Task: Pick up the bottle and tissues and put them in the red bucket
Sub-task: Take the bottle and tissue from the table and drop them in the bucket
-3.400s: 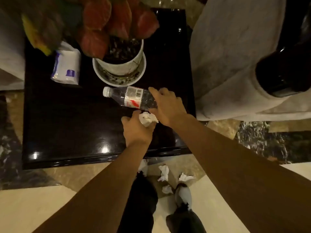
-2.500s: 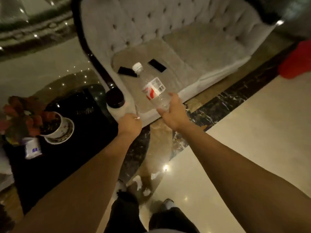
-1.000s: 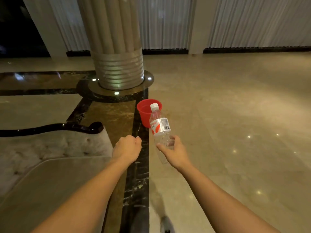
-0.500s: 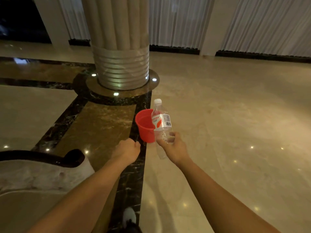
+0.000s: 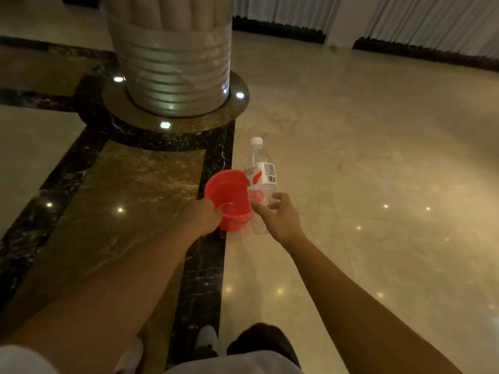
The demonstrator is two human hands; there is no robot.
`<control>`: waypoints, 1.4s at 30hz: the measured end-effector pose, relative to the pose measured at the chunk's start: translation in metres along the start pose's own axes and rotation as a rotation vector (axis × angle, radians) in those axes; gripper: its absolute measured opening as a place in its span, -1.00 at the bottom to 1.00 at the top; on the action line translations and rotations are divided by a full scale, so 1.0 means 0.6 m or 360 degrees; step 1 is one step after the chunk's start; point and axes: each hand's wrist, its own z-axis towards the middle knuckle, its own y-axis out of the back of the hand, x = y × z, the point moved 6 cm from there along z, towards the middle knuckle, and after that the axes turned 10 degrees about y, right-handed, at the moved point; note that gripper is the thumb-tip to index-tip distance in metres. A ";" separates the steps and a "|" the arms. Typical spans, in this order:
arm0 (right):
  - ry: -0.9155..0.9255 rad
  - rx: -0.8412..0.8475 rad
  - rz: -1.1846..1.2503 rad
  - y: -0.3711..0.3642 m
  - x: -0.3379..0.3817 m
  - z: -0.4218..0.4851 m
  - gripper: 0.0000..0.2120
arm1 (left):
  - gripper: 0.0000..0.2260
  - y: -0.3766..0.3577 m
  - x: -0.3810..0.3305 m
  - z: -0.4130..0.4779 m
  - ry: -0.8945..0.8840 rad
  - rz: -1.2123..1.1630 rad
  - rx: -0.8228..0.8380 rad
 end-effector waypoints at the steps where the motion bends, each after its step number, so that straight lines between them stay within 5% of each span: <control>1: -0.0025 0.0012 -0.0018 0.000 -0.007 0.036 -0.37 | -0.67 0.000 -0.016 0.036 0.0007 0.0043 0.0064; 9: -0.0185 0.0230 -0.0041 -0.026 -0.096 0.304 -0.29 | -0.74 -0.032 -0.121 0.273 0.0140 0.0079 0.0397; 22: -0.0703 0.0749 -0.0098 -0.159 -0.288 0.646 -0.36 | -0.74 -0.140 -0.202 0.622 0.0647 -0.0408 0.0687; 33: -0.1295 0.0774 0.0004 -0.415 -0.714 0.759 -0.65 | -0.88 -0.513 -0.025 0.947 0.1159 -0.0946 0.0762; 38: -0.1474 0.0649 -0.0038 -0.585 -0.945 0.812 -0.31 | -0.71 -0.742 0.070 1.085 0.1358 -0.1034 0.0799; 42: -0.1446 0.0531 -0.0176 -0.684 -1.086 0.847 -0.27 | -0.64 -0.881 0.116 1.177 0.1498 -0.1061 0.0860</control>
